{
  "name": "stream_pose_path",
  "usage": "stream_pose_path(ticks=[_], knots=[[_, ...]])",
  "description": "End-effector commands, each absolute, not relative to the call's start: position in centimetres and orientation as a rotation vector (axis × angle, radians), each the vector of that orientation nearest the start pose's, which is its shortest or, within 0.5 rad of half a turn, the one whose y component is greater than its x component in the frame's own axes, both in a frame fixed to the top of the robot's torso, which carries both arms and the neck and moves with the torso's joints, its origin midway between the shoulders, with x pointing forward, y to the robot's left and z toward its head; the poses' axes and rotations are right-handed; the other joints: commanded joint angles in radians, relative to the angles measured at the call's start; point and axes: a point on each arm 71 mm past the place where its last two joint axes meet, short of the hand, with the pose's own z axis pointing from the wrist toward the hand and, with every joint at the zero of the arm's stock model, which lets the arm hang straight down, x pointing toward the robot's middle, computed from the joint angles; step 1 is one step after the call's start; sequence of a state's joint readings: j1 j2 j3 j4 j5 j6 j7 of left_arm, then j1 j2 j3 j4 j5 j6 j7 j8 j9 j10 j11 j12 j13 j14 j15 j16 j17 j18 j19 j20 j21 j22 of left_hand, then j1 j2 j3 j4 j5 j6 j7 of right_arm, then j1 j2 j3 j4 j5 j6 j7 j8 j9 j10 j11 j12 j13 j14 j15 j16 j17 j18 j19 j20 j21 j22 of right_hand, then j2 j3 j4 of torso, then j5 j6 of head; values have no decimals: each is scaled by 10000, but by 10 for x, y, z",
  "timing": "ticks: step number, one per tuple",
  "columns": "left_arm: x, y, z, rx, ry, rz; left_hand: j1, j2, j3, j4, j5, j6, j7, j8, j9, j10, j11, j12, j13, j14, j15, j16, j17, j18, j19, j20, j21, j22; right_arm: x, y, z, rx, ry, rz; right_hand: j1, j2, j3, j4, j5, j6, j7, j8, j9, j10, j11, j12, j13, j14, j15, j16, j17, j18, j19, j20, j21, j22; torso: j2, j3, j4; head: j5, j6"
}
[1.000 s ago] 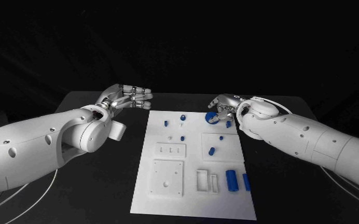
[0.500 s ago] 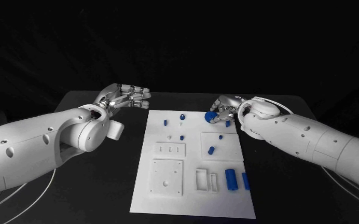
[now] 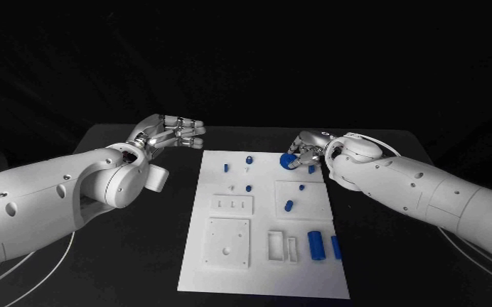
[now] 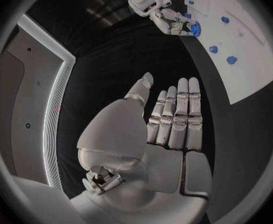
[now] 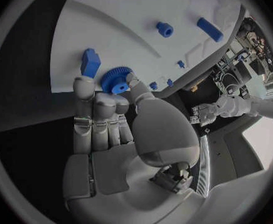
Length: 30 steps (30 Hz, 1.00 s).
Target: Assemble the parts on the task board
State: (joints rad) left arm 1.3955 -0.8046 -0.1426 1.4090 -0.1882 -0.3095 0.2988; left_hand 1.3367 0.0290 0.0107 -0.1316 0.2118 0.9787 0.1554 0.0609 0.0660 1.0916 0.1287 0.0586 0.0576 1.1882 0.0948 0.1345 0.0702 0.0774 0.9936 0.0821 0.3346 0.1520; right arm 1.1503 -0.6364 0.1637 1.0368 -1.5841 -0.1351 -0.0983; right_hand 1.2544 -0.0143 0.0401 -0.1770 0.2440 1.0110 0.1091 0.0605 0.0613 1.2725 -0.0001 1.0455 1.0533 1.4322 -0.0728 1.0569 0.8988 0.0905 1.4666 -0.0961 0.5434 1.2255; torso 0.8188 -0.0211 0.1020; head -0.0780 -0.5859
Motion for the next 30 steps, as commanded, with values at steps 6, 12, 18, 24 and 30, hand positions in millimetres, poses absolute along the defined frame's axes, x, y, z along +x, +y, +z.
stream_pose_path(ticks=[6, 12, 18, 24, 30], knots=[[529, 222, -123, -8089, 14784, -13822, 71, 26, -28, -9, -24, -73, -4, 19, -5, -48, 13, 14, 13, 39, 38, -51, 12, -15, 70, -2, -43, -10, 574, -245, -194, -764, 17360, 3567, -39, -21, 38, -28, -17, 67, -1, 16, 14, -21, -31, 51, -5, 52, 37, -12, 8, 3, 368, 53, -45, 37, 9, -6, -12, 7, -32], [528, 222, -123, -8111, 14829, -13801, 71, 26, -28, -9, -24, -73, -4, 19, -5, -48, 13, 14, 13, 39, 38, -51, 12, -15, 70, -2, -43, -10, 572, -242, -198, -924, 17418, 3444, -59, -88, 6, 7, -12, 43, 1, 15, 13, 22, -27, 122, 58, 66, 39, 70, 103, -1, 394, 55, 79, 125, -2, -11, -6, 1, -70], [528, 223, -124, -8146, 14846, -13757, 71, 26, -28, -9, -24, -73, -4, 19, -5, -48, 13, 14, 13, 39, 38, -51, 12, -15, 70, -2, -43, -10, 570, -241, -202, -1057, 17519, 3323, 114, 9, 258, -74, -64, 177, -6, 11, 11, 48, -30, 200, 132, 65, 46, 129, 179, -8, 397, 66, 140, 246, -4, -16, -12, -2, -112], [528, 224, -124, -8164, 14879, -13706, 89, 34, -33, -5, -30, -78, 6, 19, -5, -48, 17, 14, 13, 40, 39, -51, 12, -14, 71, -3, -38, -25, 569, -244, -205, -1063, 17577, 3232, -229, -189, 1544, -556, 270, 219, -7, 8, 8, 23, -42, 200, 143, 64, 54, 121, 194, -18, 404, 62, 169, 414, -10, -6, -22, 4, -107], [528, 225, -124, -8170, 14910, -13684, 89, 34, -33, -5, -30, -78, 6, 19, -5, -48, 17, 14, 13, 40, 39, -51, 12, -14, 71, -3, -38, -25, 569, -247, -206, -1018, 17537, 3206, -326, -307, 1657, -580, 651, 79, 25, 7, 6, 10, -33, 171, 120, 59, 44, 99, 181, -13, 406, 60, 130, 471, -7, -2, -19, -7, -93]])
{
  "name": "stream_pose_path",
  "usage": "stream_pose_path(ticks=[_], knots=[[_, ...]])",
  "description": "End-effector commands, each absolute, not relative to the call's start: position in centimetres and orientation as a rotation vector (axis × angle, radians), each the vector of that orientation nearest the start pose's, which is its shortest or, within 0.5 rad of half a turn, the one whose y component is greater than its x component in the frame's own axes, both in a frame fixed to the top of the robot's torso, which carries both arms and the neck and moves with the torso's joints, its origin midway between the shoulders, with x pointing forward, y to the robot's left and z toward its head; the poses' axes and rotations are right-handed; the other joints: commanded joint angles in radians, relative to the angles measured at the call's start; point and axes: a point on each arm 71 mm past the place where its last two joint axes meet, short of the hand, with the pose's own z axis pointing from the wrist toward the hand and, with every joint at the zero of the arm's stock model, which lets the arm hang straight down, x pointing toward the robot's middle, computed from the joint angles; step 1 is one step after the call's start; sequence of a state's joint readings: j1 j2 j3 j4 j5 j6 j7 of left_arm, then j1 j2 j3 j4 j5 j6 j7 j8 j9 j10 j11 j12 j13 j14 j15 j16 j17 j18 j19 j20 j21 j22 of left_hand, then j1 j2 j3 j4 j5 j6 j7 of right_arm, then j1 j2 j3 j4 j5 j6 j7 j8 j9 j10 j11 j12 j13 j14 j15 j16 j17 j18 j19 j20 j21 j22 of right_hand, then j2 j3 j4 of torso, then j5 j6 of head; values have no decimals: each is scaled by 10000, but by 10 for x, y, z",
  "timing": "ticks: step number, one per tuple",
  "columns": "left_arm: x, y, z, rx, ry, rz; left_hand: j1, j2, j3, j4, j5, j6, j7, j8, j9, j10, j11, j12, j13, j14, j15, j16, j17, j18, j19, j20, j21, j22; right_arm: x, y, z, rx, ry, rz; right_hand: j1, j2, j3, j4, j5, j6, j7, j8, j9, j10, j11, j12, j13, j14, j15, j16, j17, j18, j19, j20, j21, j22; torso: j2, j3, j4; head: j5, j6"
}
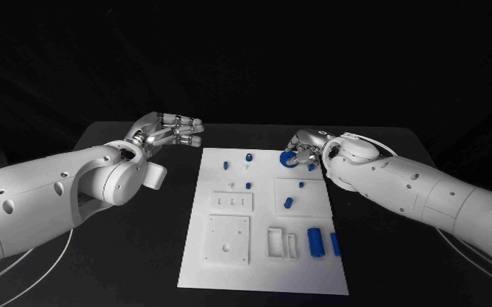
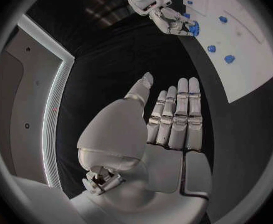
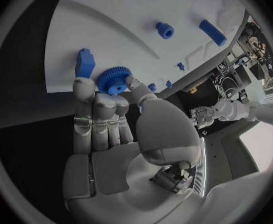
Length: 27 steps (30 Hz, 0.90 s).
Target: Assemble the parts on the task board
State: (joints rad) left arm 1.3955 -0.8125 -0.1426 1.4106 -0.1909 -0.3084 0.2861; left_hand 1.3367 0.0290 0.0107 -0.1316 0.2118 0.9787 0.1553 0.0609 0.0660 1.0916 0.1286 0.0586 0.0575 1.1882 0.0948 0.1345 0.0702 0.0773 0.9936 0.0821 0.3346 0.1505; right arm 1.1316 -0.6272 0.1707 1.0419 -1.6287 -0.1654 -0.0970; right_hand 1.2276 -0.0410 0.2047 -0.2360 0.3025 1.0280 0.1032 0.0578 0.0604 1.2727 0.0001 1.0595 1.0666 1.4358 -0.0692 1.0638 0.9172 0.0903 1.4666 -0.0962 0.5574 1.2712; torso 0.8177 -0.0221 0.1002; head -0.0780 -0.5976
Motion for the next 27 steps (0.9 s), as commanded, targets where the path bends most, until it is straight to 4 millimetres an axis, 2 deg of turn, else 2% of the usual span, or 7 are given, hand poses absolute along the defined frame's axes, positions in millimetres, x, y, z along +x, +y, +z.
stream_pose_path(ticks=[1, 5, 10, 19, 27], knots=[[528, 225, -124, -8170, 14913, -13681, 89, 34, -33, -5, -29, -79, 6, 19, -5, -49, 18, 14, 14, 40, 39, -50, 12, -13, 71, -3, -38, -10, 569, -247, -206, -1006, 17512, 3210, -72, -67, -31, 25, 167, -123, 83, 39, 17, 18, -35, 43, -3, 24, 11, 31, 0, -11, 406, 63, -18, 20, 4, 10, 1, -13, 28], [528, 224, -124, -8169, 14925, -13679, 95, 26, -40, -1, -30, -88, 5, 18, -5, -63, 18, 15, 14, 36, 41, -52, 12, -15, 67, 0, -38, -17, 569, -247, -206, -946, 17395, 3281, -24, -161, -516, 162, 368, -935, 113, 12, -14, 12, -25, 27, -17, 24, 16, 28, 10, -3, 418, 68, -24, 65, 5, 10, 3, -32, 24], [528, 225, -124, -8171, 14932, -13668, 105, 21, -41, -4, -30, -103, 2, 16, -7, -89, 20, 11, 13, 30, 42, -54, 11, -15, 64, 1, -38, -20, 569, -247, -205, -885, 17291, 3369, 175, -119, -1111, 313, 555, -1467, 151, -3, -31, -6, 3, 6, -34, 24, 28, 34, 39, 16, 432, 77, -58, 119, 0, 11, 8, -46, 19], [529, 225, -125, -8180, 14937, -13650, 113, 19, -49, 0, -36, -120, 2, 19, -5, -117, 21, 14, 14, 27, 43, -52, 12, -16, 61, 2, -36, -26, 569, -249, -204, -793, 17177, 3436, 255, -122, -1360, 405, 625, -1725, 201, -10, -38, -27, 46, 3, -51, 16, 48, 41, 72, 47, 436, 102, -52, 177, 5, 1, 5, -45, 39], [529, 226, -125, -8183, 14940, -13643, 113, 19, -49, 0, -36, -120, 2, 19, -5, -117, 21, 14, 14, 27, 43, -52, 12, -16, 61, 2, -36, -26, 568, -250, -202, -747, 17121, 3455, 315, -60, -1432, 445, 656, -1424, 178, -1, -28, -18, 29, 22, -52, 16, 36, 34, 98, 52, 448, 94, -57, 232, 0, 1, 7, -43, 41]])
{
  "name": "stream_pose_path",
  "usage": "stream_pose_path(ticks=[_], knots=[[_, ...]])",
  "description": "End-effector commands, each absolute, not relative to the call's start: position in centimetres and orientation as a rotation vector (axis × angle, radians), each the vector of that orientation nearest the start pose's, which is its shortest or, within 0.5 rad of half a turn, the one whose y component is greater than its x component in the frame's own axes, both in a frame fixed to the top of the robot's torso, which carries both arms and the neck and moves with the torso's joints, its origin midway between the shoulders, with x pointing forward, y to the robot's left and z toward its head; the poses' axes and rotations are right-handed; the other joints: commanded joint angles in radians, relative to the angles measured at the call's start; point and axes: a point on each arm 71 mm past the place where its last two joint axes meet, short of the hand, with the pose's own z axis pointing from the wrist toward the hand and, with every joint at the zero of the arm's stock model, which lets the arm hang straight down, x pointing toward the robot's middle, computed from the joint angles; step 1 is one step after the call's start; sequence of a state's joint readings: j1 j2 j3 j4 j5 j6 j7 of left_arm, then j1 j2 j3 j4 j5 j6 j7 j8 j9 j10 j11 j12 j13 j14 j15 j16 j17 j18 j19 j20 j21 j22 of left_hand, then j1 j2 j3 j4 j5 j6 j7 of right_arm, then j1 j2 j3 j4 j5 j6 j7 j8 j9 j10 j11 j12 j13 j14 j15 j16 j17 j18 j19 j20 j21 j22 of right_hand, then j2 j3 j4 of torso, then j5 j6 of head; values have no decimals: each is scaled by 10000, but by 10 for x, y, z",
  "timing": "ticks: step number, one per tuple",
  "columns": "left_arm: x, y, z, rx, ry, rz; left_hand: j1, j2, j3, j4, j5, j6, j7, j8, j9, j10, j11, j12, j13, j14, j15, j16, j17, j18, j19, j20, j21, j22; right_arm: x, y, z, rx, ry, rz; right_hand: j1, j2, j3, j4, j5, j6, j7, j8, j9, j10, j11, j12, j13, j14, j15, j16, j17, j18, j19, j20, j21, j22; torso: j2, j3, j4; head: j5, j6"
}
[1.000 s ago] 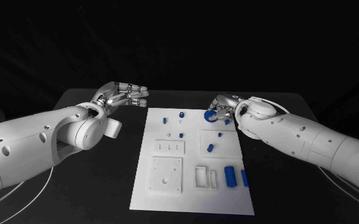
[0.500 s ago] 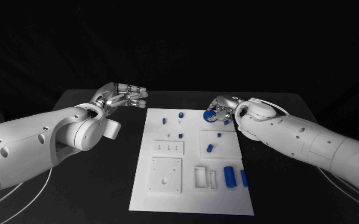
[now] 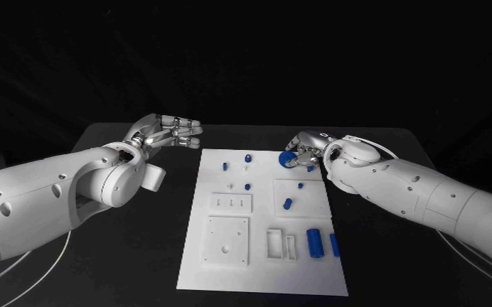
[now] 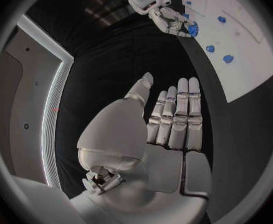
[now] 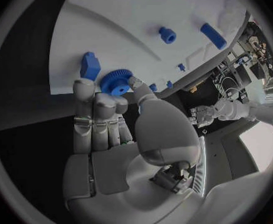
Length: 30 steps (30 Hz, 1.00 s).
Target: Assemble the parts on the task board
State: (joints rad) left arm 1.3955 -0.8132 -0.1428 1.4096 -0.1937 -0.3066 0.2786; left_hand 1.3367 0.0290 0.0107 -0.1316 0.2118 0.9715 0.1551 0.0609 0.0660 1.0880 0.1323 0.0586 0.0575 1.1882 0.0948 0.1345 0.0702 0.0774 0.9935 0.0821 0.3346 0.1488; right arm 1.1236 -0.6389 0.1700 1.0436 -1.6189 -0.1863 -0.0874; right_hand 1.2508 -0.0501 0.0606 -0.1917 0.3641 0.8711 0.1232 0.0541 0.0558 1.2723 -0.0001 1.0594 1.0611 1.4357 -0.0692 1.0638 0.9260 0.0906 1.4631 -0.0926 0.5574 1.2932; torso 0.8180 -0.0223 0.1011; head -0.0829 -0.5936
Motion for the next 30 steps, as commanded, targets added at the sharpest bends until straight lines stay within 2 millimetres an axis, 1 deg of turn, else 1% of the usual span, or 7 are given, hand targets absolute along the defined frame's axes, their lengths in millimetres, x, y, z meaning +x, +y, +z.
stream_pose_path(ticks=[1, 13, 16, 18, 23, 27, 30], knots=[[529, 226, -125, -8184, 14939, -13641, 113, 19, -49, 0, -36, -47, 4, 19, -5, -81, -15, 14, 14, 27, 43, -52, 13, -16, 61, 2, -36, -10, 568, -250, -202, -740, 17112, 3462, 83, 43, 20, 1, 30, 159, -22, 35, 18, -16, 30, 19, -1, 17, 36, 35, 10, 48, 485, 58, -46, 17, -3, 3, -3, 5, 4], [528, 226, -125, -8193, 14940, -13628, 113, 19, -49, 0, -36, -47, 4, 19, -5, -81, -15, 14, 14, 27, 43, -52, 13, -16, 61, 2, -36, -10, 568, -253, -201, -590, 17129, 3536, -229, 182, 770, -198, -224, 1164, -80, 68, 56, -9, -15, 36, 19, 28, 6, 30, 39, 16, 493, 27, -43, 81, 2, 11, -6, -3, 20], [528, 226, -125, -8195, 14946, -13627, 113, 19, -49, 0, -36, -47, 4, 19, -5, -81, -15, 14, 14, 27, 43, -52, 13, -16, 61, 2, -36, -10, 568, -253, -201, -562, 17132, 3546, -216, 253, 1018, -236, -549, 1396, -105, 75, 64, -19, -33, 26, 18, 28, -9, 29, 42, 5, 491, 16, -4, 109, 4, 9, 0, -20, 10], [529, 226, -125, -8197, 14956, -13626, 113, 19, -49, 0, -36, -47, 4, 19, -5, -81, -15, 14, 14, 27, 43, -52, 13, -16, 61, 2, -36, -10, 568, -253, -201, -545, 17127, 3540, -314, 158, 1681, -318, -758, 1458, -112, 66, 61, -24, -38, 30, 30, 29, -8, 16, 37, -8, 485, 10, -16, 132, 2, 9, 1, -27, 5], [529, 227, -125, -8205, 14964, -13615, 121, 25, -66, 19, -31, -55, 7, 18, -6, -93, -14, 15, 15, 24, 43, -45, 13, -16, 59, 3, -26, -25, 568, -254, -201, -576, 17099, 3455, -307, 96, 2591, -535, -999, 1563, -106, 66, 61, -42, -57, 22, 32, 27, -8, -1, 27, -15, 486, 4, -14, 167, 4, 8, -4, -32, -1], [529, 227, -125, -8203, 14978, -13600, 121, 25, -66, 19, -31, -55, 7, 18, -6, -93, -14, 15, 15, 24, 43, -45, 13, -16, 59, 3, -26, -25, 569, -255, -201, -728, 17028, 3299, -350, -30, 3074, -588, -984, 1657, -115, 76, 66, -37, -67, 28, 38, 35, -15, 3, 31, -21, 484, 1, -12, 205, 7, 8, -9, -27, -3], [529, 227, -125, -8196, 14994, -13592, 121, 25, -66, 19, -31, -55, 7, 18, -6, -93, -14, 15, 15, 24, 43, -45, 13, -16, 59, 3, -26, -25, 569, -255, -201, -908, 16923, 3147, -346, -144, 3034, -585, -894, 1736, -141, 72, 65, -28, -70, 18, 24, 31, -18, -14, 15, -27, 488, 5, -2, 217, 2, 6, -14, -22, 2]])
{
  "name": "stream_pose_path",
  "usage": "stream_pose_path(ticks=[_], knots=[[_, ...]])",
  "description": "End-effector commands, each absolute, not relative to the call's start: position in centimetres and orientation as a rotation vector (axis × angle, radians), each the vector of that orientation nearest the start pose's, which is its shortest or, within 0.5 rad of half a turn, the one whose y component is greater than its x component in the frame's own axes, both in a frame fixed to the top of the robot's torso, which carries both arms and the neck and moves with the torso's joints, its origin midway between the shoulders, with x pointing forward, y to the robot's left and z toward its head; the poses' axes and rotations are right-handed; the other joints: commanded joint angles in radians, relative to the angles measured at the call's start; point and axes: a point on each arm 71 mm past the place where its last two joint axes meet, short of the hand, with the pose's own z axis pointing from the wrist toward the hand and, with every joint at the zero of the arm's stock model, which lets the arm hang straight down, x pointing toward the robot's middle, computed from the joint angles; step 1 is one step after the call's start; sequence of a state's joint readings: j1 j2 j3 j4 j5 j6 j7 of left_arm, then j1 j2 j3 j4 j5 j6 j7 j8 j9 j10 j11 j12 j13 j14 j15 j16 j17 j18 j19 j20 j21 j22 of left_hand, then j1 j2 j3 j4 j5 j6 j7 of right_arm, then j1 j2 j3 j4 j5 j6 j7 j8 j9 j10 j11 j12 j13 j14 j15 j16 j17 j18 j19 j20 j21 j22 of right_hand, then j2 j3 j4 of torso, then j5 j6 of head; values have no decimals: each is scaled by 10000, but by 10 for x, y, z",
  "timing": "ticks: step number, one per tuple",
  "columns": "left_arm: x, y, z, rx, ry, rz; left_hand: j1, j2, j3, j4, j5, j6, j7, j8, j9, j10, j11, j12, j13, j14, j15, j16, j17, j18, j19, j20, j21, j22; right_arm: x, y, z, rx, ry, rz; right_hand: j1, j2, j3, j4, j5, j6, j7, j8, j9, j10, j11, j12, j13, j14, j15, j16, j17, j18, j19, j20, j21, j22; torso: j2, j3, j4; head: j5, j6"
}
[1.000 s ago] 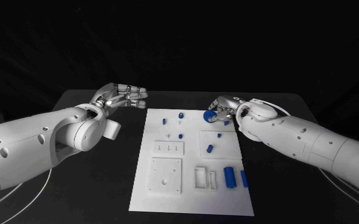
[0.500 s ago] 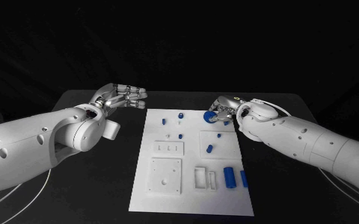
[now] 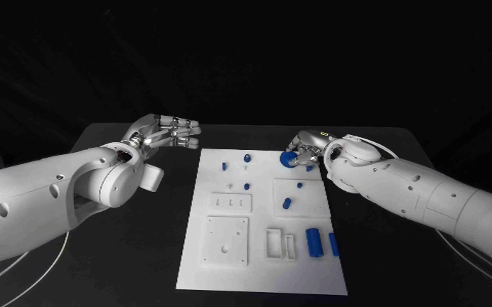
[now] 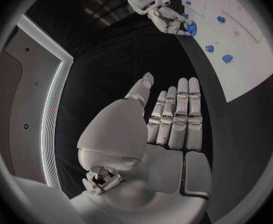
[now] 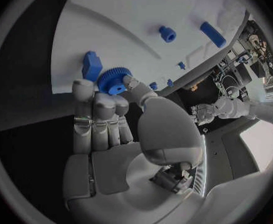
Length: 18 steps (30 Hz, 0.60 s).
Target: Assemble the parts on the task board
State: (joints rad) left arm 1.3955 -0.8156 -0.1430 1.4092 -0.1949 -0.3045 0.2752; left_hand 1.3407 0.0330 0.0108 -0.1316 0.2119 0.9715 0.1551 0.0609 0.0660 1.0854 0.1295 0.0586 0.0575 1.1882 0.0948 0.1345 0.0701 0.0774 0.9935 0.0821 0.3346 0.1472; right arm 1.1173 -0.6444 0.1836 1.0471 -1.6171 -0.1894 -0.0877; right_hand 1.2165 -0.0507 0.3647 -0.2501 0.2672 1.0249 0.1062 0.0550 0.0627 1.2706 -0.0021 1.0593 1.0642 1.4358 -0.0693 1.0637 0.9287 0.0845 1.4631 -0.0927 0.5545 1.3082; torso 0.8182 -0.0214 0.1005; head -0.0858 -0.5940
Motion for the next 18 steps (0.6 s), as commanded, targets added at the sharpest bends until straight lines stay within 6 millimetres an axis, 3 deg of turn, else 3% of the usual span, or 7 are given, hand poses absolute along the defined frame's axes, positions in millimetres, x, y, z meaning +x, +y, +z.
stream_pose_path(ticks=[1, 10, 15, 18], knots=[[529, 227, -125, -8195, 14999, -13589, 80, -15, -66, 19, -31, -55, 6, 18, -6, -67, 14, 15, 15, 24, 43, -45, 14, -16, 59, 3, -26, -8, 569, -255, -200, -987, 16871, 3091, 2, -151, -40, 17, 78, 267, 10, 67, -3, 0, -56, 22, -7, 34, -20, -12, -11, 30, 489, 3, 32, 72, 0, -4, -9, 5, 2], [528, 227, -125, -8193, 15025, -13579, 101, -17, -67, 18, -36, -60, 8, 18, -5, -70, 14, 15, 15, 22, 43, -44, 13, -15, 56, 3, -23, -15, 567, -247, -195, -1500, 16290, 2900, 58, -98, -321, 349, -121, 1037, -216, 73, 26, 64, -168, 17, -13, 48, -94, -8, -4, -52, 504, -66, 77, 97, -9, -17, 10, 4, 6], [528, 227, -125, -8201, 15035, -13571, 101, -17, -67, 18, -36, -60, 8, 18, -5, -70, 14, 15, 15, 22, 43, -44, 13, -15, 56, 3, -23, -15, 564, -239, -190, -1631, 15791, 2901, 111, -114, -261, 456, -229, 1118, -241, 71, 23, 94, -178, -1, -27, 53, -106, -7, -3, -78, 511, -85, 149, 115, -7, -27, 10, 53, -2], [528, 227, -125, -8214, 15039, -13555, 101, -17, -67, 18, -36, -60, 8, 18, -5, -70, 14, 15, 15, 22, 43, -44, 13, -15, 56, 3, -23, -15, 561, -233, -185, -1695, 15472, 2945, 162, -237, -158, 605, -250, 1119, -246, 68, 21, 108, -178, -16, -37, 54, -107, -19, -19, -85, 512, -88, 209, 134, -11, -26, 9, 97, 30]])
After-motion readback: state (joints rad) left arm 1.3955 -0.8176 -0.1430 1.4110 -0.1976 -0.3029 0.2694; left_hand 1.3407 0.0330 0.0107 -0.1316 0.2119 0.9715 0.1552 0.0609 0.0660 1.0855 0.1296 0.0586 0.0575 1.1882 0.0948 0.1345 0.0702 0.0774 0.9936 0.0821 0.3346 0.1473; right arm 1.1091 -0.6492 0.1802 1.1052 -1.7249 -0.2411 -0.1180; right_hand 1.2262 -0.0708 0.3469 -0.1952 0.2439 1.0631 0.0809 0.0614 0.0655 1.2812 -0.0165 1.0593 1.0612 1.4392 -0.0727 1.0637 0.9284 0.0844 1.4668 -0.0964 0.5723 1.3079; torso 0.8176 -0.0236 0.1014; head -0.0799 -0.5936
